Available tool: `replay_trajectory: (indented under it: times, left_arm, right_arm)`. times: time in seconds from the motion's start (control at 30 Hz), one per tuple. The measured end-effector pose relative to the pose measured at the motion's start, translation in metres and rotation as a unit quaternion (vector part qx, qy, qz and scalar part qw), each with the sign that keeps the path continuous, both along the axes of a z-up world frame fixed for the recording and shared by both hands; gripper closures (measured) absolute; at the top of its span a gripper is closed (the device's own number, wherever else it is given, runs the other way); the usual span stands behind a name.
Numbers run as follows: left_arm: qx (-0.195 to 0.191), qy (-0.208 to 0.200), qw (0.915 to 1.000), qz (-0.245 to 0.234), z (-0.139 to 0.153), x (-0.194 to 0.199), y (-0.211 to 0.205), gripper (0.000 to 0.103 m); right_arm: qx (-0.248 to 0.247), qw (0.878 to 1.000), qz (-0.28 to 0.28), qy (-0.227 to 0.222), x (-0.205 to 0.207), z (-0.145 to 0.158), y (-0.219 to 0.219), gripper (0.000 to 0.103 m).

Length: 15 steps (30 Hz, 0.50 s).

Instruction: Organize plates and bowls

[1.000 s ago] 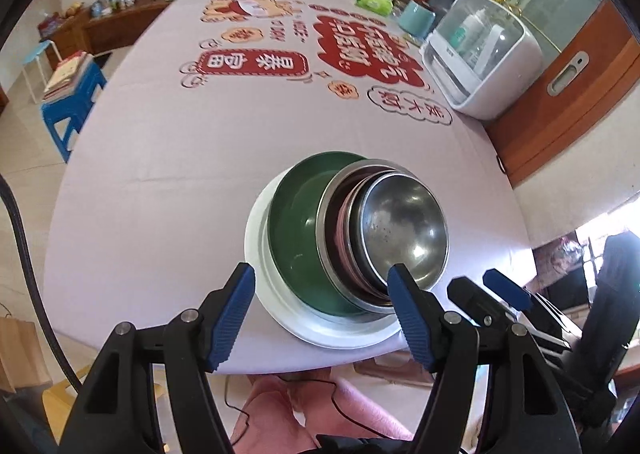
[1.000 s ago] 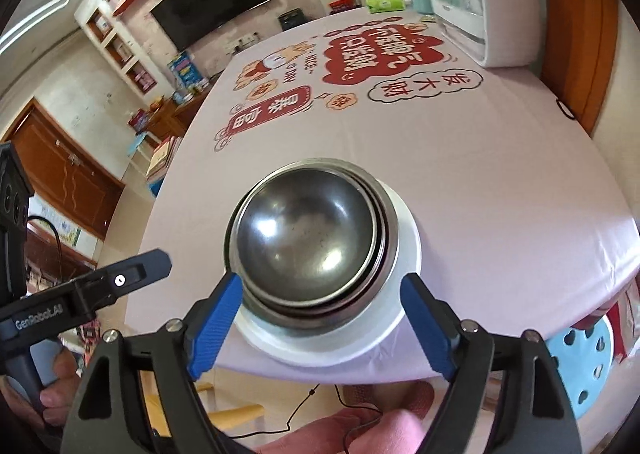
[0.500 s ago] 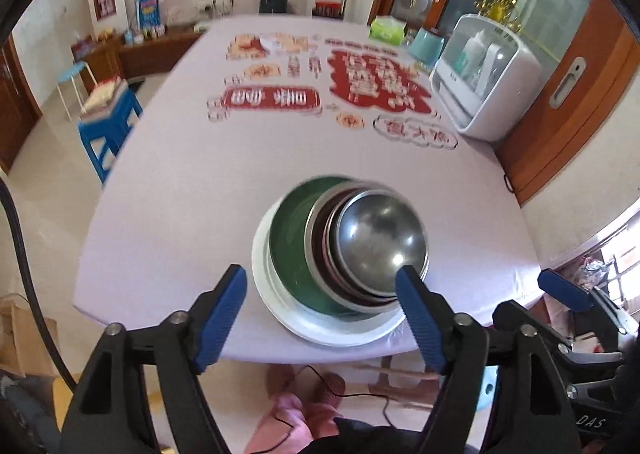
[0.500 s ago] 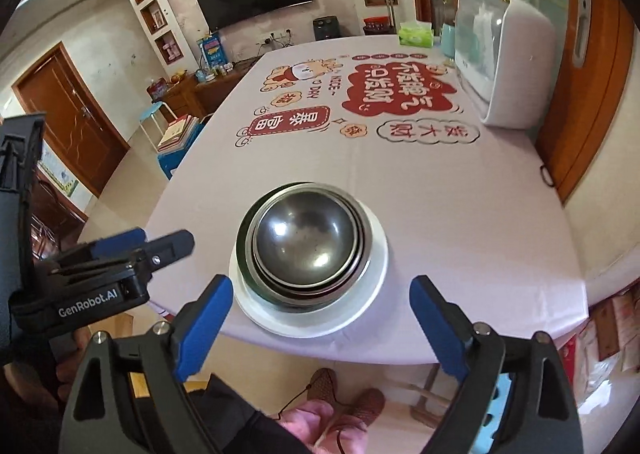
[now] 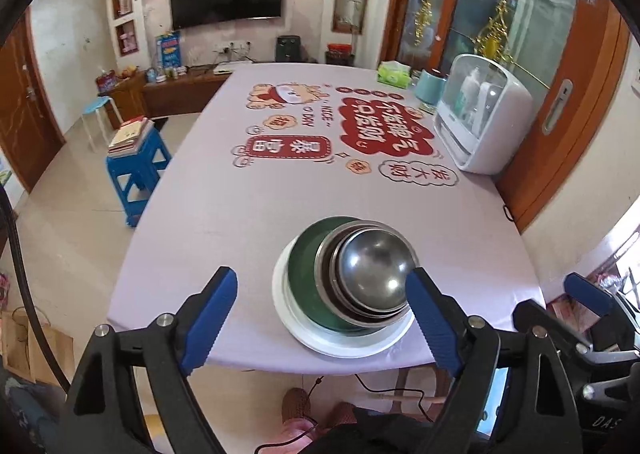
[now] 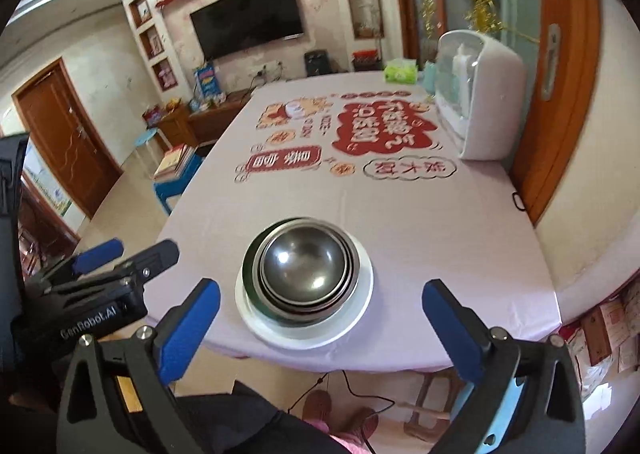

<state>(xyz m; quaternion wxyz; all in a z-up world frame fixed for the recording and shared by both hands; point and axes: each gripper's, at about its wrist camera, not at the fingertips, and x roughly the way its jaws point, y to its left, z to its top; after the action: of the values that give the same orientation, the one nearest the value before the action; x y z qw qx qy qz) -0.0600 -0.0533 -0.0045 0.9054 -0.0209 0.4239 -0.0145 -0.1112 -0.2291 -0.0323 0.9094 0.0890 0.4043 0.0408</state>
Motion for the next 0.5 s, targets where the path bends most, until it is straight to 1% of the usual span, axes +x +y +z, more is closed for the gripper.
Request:
replay_trajectory:
  times: [0.1,0.13,0.27,0.3,0.37,0.4,0.5]
  left_arm:
    - [0.003,-0.006,0.9999,0.015,-0.001,-0.007,0.004,0.017]
    - [0.005,-0.007,0.9998,0.018,-0.002,-0.01,0.004,0.015]
    - [0.016,-0.011,0.9995,0.023,-0.003,-0.013,0.006,0.014]
    - [0.02,-0.013,0.9995,0.022,-0.003,-0.015,0.006,0.012]
    - [0.025,-0.017,0.9993,0.021,-0.003,-0.015,0.005,0.006]
    - [0.026,-0.019,0.9993,0.021,-0.002,-0.015,0.004,0.001]
    - [0.027,-0.023,0.9992,0.018,-0.002,-0.015,0.003,0.001]
  right_arm:
    - [-0.002,1.0,-0.007,-0.01,-0.004,-0.001,0.002,0.001]
    - [-0.004,1.0,-0.01,-0.011,-0.005,-0.002,0.003,0.001]
    - [0.003,1.0,-0.013,-0.005,-0.006,-0.008,0.007,0.001]
    - [0.005,1.0,-0.014,-0.003,-0.006,-0.01,0.007,0.001]
    - [0.005,1.0,-0.018,-0.001,-0.005,-0.011,0.007,0.001]
    - [0.005,1.0,-0.019,-0.001,-0.006,-0.012,0.007,0.001]
    - [0.002,1.0,-0.021,0.004,-0.005,-0.013,0.008,0.001]
